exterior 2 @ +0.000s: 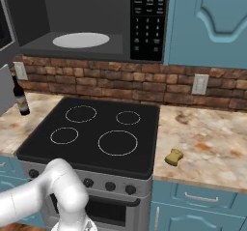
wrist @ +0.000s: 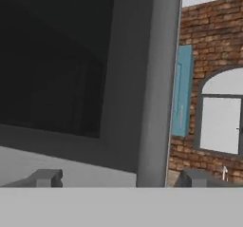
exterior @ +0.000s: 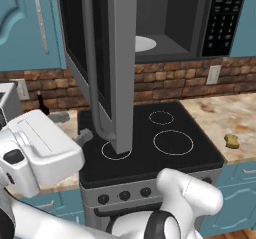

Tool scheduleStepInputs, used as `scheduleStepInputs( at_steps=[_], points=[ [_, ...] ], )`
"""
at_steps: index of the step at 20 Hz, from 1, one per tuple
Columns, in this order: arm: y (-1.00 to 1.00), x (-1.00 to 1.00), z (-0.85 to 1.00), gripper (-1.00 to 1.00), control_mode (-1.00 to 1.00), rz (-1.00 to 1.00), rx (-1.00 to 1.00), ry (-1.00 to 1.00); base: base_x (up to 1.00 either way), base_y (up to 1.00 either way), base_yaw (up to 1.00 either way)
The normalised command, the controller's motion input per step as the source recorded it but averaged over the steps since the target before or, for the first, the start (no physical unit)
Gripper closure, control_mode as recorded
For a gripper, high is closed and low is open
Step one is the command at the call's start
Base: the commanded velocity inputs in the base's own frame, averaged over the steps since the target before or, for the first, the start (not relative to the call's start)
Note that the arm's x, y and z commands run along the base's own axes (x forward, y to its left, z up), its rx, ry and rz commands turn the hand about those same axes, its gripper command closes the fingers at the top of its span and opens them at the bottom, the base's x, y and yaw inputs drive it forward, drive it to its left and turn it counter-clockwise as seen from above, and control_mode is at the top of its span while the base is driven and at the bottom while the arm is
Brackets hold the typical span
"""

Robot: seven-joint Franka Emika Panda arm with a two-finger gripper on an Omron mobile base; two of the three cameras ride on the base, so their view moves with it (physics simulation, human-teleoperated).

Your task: Place the sponge inside the microwave to prepare for sanitizing.

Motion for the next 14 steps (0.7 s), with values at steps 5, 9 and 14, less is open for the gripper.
scheduleStepInputs(
  at_steps=[5,9,14],
  points=[
    [0.16,-0.35,0.00,-1.00,-1.00,0.00,0.00,0.14,0.00,0.00,0.00],
    [-0.04,-1.00,0.03,-1.00,-1.00,0.11,0.01,0.08,0.00,0.00,0.00],
    [-0.53,-0.79,0.00,-1.00,-1.00,0.35,0.21,0.10,0.00,0.00,0.00]
  ],
)
